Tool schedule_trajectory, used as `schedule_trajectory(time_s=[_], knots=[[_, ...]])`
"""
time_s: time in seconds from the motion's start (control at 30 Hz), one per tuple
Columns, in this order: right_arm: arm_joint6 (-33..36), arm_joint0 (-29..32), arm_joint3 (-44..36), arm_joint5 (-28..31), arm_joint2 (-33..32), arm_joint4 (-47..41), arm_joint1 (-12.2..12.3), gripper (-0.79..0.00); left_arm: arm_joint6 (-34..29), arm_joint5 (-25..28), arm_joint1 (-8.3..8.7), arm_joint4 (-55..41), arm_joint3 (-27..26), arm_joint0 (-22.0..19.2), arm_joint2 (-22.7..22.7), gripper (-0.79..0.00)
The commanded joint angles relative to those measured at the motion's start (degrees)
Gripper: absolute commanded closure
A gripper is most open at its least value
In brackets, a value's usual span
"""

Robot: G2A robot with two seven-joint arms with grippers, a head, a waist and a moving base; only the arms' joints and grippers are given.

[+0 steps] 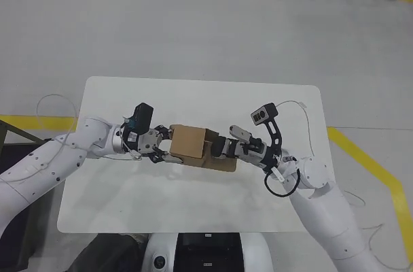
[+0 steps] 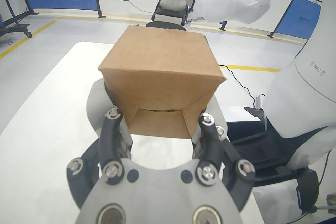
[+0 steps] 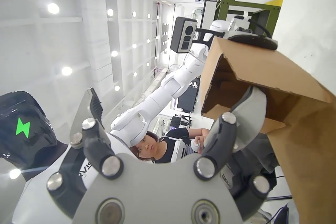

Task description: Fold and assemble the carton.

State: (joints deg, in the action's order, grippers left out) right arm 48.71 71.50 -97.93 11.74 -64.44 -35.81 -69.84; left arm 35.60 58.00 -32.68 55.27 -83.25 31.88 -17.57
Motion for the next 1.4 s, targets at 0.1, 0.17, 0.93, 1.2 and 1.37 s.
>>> schedule_trajectory(time_s=[0.1,0.17,0.93,1.2,1.37], knots=[[-3.0,0.85,-1.05,0.57,-3.25,0.59,0.34,-0.785,0.79,0.0,0.31,0.53,-0.18,0.41,0.07,-0.462],[-3.89,0.63,-0.98,0.54,-3.69,0.35,0.31,-0.785,0.96,0.0,0.45,0.84,-0.3,0.53,0.09,-0.459],[-1.77,-1.93,0.61,-0.32,3.24,0.59,-1.01,-0.785,2.01,0.0,0.96,0.81,-0.65,0.8,-0.21,-0.425],[-5.18,-2.17,0.59,1.32,5.38,1.82,-1.69,-0.785,2.21,0.0,0.8,0.86,-1.04,1.16,-0.85,-0.456],[-7.2,-1.62,0.23,3.43,6.03,1.81,-2.05,-0.785,2.39,0.0,0.74,0.9,-1.16,1.46,-1.37,-0.468]])
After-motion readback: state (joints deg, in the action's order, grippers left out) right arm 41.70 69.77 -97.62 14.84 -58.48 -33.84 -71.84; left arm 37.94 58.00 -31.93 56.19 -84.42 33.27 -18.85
